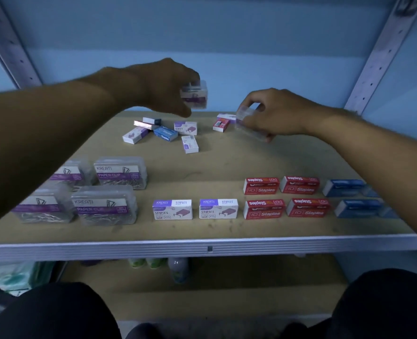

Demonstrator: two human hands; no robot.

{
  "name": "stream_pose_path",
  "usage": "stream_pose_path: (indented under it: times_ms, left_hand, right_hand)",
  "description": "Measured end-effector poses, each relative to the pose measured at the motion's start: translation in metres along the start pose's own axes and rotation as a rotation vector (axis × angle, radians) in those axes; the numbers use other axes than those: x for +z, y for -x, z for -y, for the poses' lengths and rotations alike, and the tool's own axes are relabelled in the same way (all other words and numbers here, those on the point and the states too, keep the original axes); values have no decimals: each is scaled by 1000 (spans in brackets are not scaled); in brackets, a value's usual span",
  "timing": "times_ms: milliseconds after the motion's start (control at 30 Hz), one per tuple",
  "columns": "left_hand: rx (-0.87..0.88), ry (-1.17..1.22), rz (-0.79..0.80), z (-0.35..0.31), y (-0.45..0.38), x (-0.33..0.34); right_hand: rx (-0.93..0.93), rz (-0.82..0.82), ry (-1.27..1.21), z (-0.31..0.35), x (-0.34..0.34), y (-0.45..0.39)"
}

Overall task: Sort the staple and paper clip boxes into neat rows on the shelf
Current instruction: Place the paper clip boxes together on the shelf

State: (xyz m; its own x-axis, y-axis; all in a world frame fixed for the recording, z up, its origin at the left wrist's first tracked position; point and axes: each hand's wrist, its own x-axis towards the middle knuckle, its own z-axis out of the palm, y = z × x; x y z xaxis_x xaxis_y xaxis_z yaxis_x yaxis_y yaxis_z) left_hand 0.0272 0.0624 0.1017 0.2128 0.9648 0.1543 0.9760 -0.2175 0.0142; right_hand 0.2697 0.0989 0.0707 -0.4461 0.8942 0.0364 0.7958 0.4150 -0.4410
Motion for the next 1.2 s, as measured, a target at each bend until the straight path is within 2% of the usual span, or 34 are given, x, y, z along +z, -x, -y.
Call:
stream_pose_path:
  times_ms: [100, 267, 367, 467, 700, 900, 1200]
  left_hand:
    - [-9, 31, 3, -10, 11, -5]
    - [-110, 320, 156, -28, 39, -14]
    - [-156, 415, 132, -35, 53, -4]
    - [-212, 497, 79, -40, 62, 12]
    - [-206, 503, 81, -46, 70, 37]
    - [-193, 383, 169, -38, 70, 43]
    - [-191, 467, 135, -34, 67, 43]
  right_hand:
    - [21, -53, -88, 3, 6, 10]
    - [34, -109, -232, 6, 12, 26]
    - [12, -143, -319, 7, 13, 38]
    - [2, -151, -304, 6, 16, 47]
    - [17, -45, -121, 9, 19, 53]
    - [26, 27, -115, 4, 27, 47]
    - [33, 88, -102, 3, 22, 47]
